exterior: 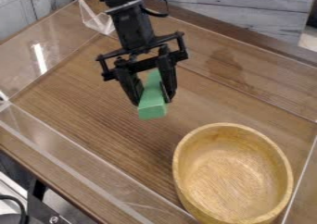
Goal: Remove the green block from inside the brown bowl and put it on the table
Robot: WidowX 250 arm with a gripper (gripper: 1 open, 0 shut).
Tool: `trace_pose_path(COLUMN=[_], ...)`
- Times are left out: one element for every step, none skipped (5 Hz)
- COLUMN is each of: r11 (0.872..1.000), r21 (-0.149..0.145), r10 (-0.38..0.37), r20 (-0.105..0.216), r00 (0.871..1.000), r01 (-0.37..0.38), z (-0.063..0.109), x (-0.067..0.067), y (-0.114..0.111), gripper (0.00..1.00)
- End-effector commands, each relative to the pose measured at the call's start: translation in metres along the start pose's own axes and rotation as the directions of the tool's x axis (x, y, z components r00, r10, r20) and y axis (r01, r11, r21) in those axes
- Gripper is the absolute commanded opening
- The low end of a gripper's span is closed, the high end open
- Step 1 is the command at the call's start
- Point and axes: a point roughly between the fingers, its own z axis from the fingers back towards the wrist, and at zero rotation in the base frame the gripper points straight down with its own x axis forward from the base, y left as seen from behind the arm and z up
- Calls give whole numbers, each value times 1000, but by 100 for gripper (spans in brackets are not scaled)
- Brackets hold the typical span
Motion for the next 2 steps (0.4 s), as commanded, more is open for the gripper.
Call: trace_pose_path(r11=[999,997], r21=[-9,-8], r10=[-49,-74], r20=[35,26], r00=[998,997], r01=[50,75], z=[11,12], x=[5,4], y=[-5,-6], gripper=[0,0])
